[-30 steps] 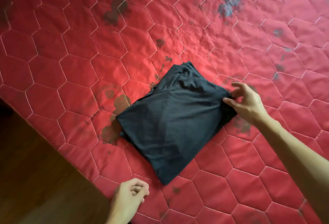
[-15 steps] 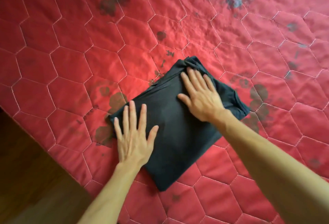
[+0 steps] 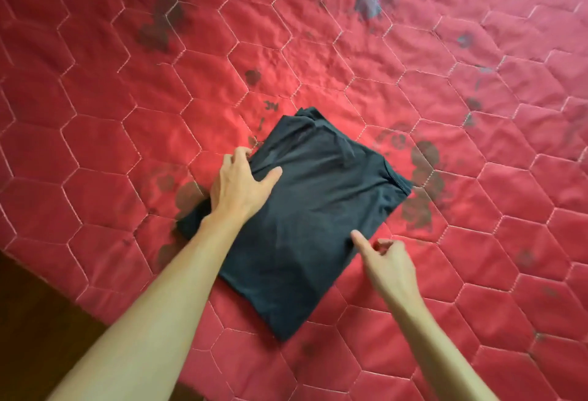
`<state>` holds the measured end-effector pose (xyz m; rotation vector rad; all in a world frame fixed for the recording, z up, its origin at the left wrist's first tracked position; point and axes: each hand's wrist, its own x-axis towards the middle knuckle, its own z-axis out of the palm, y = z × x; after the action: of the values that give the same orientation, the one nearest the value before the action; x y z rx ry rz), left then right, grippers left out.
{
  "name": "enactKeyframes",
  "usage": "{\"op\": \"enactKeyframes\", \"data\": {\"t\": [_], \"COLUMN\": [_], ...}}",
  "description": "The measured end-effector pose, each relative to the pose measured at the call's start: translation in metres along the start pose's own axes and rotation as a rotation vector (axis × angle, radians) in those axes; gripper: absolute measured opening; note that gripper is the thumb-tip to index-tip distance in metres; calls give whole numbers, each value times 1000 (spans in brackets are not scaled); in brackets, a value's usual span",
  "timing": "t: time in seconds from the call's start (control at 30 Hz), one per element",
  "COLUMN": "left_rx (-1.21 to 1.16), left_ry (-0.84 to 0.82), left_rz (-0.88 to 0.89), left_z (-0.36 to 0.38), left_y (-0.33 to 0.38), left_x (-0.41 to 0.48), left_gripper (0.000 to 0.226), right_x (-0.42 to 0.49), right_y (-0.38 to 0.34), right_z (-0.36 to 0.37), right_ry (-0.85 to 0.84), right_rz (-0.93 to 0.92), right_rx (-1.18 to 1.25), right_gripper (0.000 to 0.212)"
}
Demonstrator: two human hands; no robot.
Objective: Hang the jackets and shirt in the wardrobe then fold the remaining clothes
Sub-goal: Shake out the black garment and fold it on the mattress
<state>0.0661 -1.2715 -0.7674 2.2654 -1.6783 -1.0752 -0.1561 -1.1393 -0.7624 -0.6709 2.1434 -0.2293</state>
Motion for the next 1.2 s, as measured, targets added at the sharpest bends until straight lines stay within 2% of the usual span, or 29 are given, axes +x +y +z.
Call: {"op": "enactKeyframes", "data": {"t": [0.03,0.1,0.2,0.27,0.43,0.53,0.6,0.67,0.8,0.9,0.97,1.07,1.2], "left_rx": [16,-49,-276,-354,-551,-638,-672,-675,-570,-434,-240,-30,44], "left_ry": [-56,-179,-420,-478,-465,-311,-228,-215,-185,-204,-135,78,319], "left_rz": [-64,-156,-209,-202,-192,-151,-123,-44,182,316,409,489,607], "left_z": [-4,-14,-26,-33,-53,-70,-87,-110,-172,-234,-271,-321,-390], "left_y": [2,2,-6,-10,-17,-16,-12,-5,10,24,34,49,55], "left_x": [3,4,-1,-8,-26,-43,-58,-72,-102,-132,-155,-190,-222], "left_gripper": [65,59,34,32,30,38,50,54,41,63,73,65,43], "right_x": [-11,-27,-39,-44,-58,-72,-85,-97,-125,-155,-181,-224,-285], "right_y": [5,7,-1,-10,-20,-27,-33,-39,-63,-97,-123,-166,-218], "right_z": [10,30,42,38,10,-18,-41,-64,-106,-136,-156,-183,-219], "right_ry": [-105,-186,-130,-135,-100,-78,-92,-120,-249,-129,-32,111,248], "right_rz": [29,46,38,5,-104,-117,-181,-299,-487,-638,-718,-853,-1046], "right_rx": [61,233,472,642,773,862,876,774,423,75,-12,-93,-132], "right_gripper": [52,44,25,16,22,40,60,81,77,64,57,52,47]}}
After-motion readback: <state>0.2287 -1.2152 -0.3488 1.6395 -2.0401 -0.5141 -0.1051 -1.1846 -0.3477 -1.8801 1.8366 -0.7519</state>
